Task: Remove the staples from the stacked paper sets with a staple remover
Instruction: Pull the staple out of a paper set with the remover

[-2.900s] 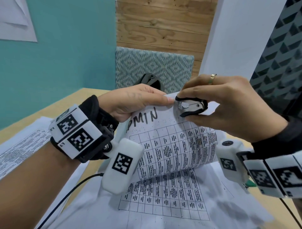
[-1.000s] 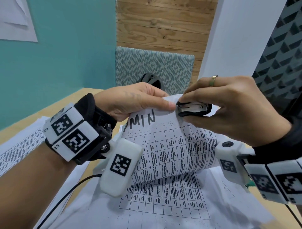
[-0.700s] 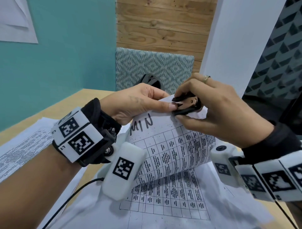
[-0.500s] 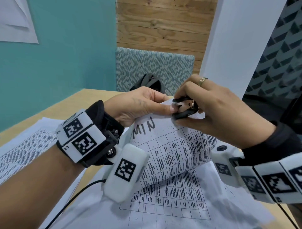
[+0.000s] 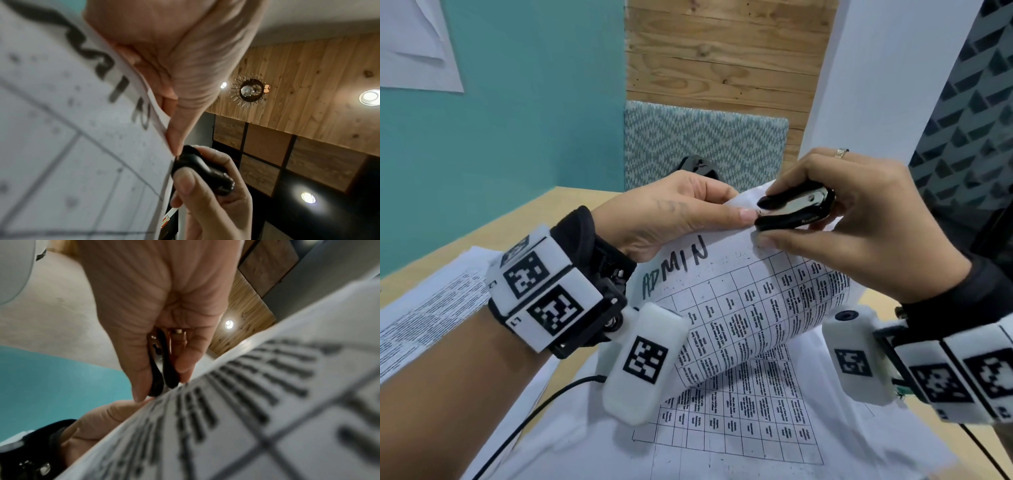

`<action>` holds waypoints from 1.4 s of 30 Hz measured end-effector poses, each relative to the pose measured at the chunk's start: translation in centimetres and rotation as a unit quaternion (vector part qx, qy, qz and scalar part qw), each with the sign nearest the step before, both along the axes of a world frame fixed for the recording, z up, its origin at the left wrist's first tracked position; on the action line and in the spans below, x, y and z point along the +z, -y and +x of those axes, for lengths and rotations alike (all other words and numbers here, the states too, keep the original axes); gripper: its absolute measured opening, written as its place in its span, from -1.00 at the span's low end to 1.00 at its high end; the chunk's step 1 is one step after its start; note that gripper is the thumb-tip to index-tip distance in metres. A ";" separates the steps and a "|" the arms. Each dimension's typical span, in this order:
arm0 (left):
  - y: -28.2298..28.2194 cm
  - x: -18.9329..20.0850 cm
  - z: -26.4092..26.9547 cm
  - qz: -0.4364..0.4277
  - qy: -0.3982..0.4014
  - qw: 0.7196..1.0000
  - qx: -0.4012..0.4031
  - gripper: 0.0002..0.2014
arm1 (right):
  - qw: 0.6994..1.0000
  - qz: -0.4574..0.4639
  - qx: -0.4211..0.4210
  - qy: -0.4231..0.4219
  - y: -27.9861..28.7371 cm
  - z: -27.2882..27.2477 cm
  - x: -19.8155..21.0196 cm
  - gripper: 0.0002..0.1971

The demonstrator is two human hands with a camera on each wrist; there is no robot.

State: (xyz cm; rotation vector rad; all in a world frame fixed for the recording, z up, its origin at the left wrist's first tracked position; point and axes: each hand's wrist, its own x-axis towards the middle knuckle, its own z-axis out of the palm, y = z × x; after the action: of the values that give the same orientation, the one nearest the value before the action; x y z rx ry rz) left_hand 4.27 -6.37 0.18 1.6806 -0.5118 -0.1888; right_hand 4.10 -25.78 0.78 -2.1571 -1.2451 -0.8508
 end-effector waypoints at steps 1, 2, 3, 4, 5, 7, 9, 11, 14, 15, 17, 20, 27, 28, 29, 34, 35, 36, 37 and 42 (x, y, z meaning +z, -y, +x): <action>0.1 0.0 -0.1 0.011 0.018 1.000 0.008 -0.86 | 1.000 0.001 -0.003 -0.001 0.0 -0.1 0.0 -0.69; 0.2 0.0 -0.3 0.024 0.037 0.999 0.016 -0.88 | 1.000 0.001 -0.007 -0.002 0.0 -0.1 0.1 -0.69; 0.2 -0.1 -0.3 0.036 0.057 0.997 0.024 -0.89 | 1.000 0.001 -0.012 -0.001 0.0 -0.2 0.1 -0.70; 0.2 -0.1 -0.3 0.044 0.075 0.996 0.032 -0.89 | 1.000 0.002 -0.018 -0.001 -0.1 -0.4 0.1 -0.70; 0.3 -0.2 -0.3 0.048 0.088 0.994 0.041 -0.88 | 1.000 0.005 -0.024 -0.001 -0.1 -0.5 0.2 -0.71; 0.4 -0.4 -0.4 0.051 0.112 0.990 0.064 -0.83 | 0.999 0.013 -0.034 -0.002 -0.2 -0.6 0.2 -0.71; 0.8 -0.6 -0.5 0.068 0.142 0.982 0.103 -0.77 | 0.999 0.016 -0.042 0.004 -0.4 -0.7 0.1 -0.71; 1.2 -0.7 -0.6 0.102 0.181 0.966 0.153 -0.77 | 0.999 0.008 -0.050 0.015 -0.5 -0.8 0.1 -0.73; 0.6 -0.9 -0.4 0.165 0.242 0.925 0.242 -0.76 | 0.995 -0.008 -0.087 0.048 0.0 -1.0 0.5 -0.74; 0.2 -0.8 -0.3 0.173 0.244 0.919 0.256 -0.77 | 0.995 -0.006 -0.091 0.043 0.2 -1.1 0.8 -0.74; -0.5 -0.5 -0.1 0.173 0.228 0.925 0.249 -0.77 | 0.997 -0.008 -0.079 0.000 0.6 -1.5 1.3 -0.73; -1.2 -0.2 0.4 0.159 0.197 0.940 0.231 -0.78 | 0.990 -0.069 -0.084 -0.087 0.6 -1.6 1.5 -0.72; -2.7 0.7 0.5 0.136 0.143 0.953 0.228 -0.79 | 0.942 -0.216 -0.167 -0.197 1.4 -0.3 0.8 -0.68; -2.7 0.8 0.5 0.137 0.148 0.952 0.231 -0.76 | 0.938 -0.219 -0.164 -0.211 1.6 -0.3 0.8 -0.67; -2.7 0.8 0.5 0.140 0.153 0.950 0.234 -0.73 | 0.936 -0.217 -0.159 -0.228 1.7 -0.4 1.0 -0.67; -2.7 1.1 0.3 0.146 0.173 0.946 0.230 -0.83 | 0.938 -0.157 -0.138 -0.277 3.5 0.1 2.3 -0.58; -2.7 1.2 0.2 0.142 0.173 0.949 0.222 -0.86 | 0.939 -0.145 -0.128 -0.283 4.0 0.3 2.5 -0.52; -2.6 1.3 0.0 0.141 0.171 0.952 0.212 -0.88 | 0.940 -0.133 -0.111 -0.296 4.4 0.5 2.6 -0.47; -2.6 1.4 -0.1 0.144 0.169 0.954 0.201 -0.89 | 0.937 -0.121 -0.090 -0.316 4.6 0.6 2.6 -0.45; -1.9 2.3 -0.9 0.155 0.161 0.965 0.133 -0.82 | 0.911 -0.075 0.024 -0.406 3.9 0.8 1.8 -0.60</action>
State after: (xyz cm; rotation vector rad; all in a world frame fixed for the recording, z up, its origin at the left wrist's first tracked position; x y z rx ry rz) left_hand 3.42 -4.49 2.45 2.0834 -0.5084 0.2173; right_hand 4.95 -29.73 2.55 -2.2067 -0.9186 0.1987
